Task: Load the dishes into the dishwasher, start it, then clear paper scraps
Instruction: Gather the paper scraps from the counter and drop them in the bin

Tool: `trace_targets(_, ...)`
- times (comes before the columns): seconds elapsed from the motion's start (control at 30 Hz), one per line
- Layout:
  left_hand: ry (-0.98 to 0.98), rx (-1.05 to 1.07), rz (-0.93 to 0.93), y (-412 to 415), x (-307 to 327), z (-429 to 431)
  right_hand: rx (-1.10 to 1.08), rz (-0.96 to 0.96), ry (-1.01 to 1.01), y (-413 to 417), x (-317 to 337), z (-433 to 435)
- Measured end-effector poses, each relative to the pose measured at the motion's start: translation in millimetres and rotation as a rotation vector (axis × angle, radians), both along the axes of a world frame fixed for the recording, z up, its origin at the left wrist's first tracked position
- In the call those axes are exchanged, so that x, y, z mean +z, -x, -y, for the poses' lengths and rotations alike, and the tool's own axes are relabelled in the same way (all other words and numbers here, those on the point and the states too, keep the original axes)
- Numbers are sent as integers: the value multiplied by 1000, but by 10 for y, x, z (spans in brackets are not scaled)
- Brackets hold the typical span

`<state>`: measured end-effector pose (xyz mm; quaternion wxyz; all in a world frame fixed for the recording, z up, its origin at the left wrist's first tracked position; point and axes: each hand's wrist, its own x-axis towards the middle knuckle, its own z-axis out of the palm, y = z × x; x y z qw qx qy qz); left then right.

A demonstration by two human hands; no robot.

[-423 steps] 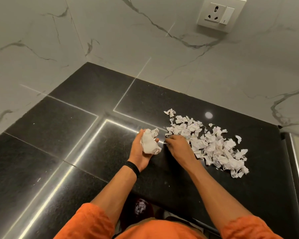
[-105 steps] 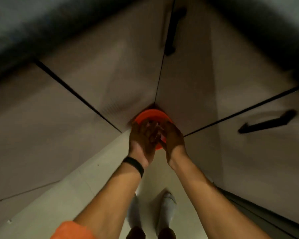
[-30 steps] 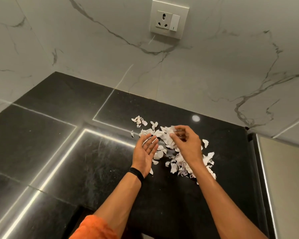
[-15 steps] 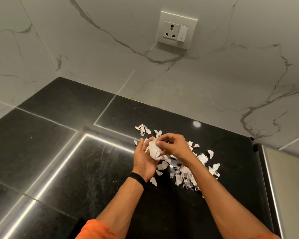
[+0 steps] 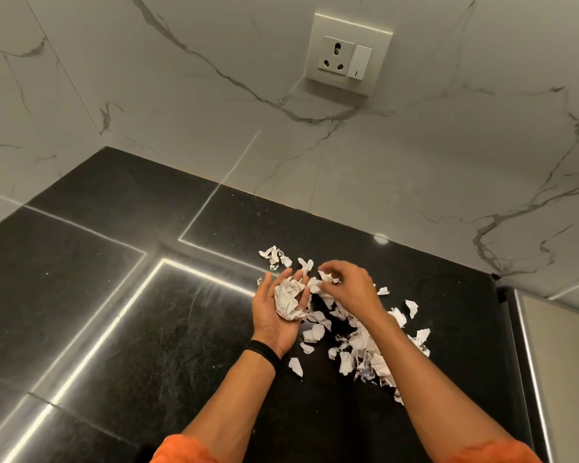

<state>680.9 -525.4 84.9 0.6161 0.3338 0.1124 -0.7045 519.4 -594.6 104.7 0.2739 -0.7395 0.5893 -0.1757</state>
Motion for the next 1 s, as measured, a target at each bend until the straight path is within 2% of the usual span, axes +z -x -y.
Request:
trace_targets(0.07,-29,21,16,-11,-26,10,162,-202,31,2,-112,12)
trace_targets(0.17,-45,38,61,-41,-49,30,242,-258,158,-56,-224,-28)
trace_targets(0.27,-34,38,86,-74,-65,32,100,-149,183,-46,-243,-78)
trace_targets(0.4,-15,20,104,-37,-67,45,-148,95,189,-16,-101,-208)
trace_targets(0.5,10,8,88,81,-34,58,-61,242,199,-154,96,-410)
trace_targets(0.67,25,-14,17,172,-5,47,183,184,178,-393,183,-671)
trace_targets(0.73,37,16,-32,129,-22,32,160,235,157,-386,197,-675)
trace_targets(0.83,41,60,-68,15,-48,8,-21,342,172,-307,194,-496)
trace_targets(0.9,41,85,-59,-75,-53,-20,-80,257,148,-276,108,-259)
trace_targets(1.0,46,97,-30,-194,-78,-19,11,-10,85,-312,-49,97)
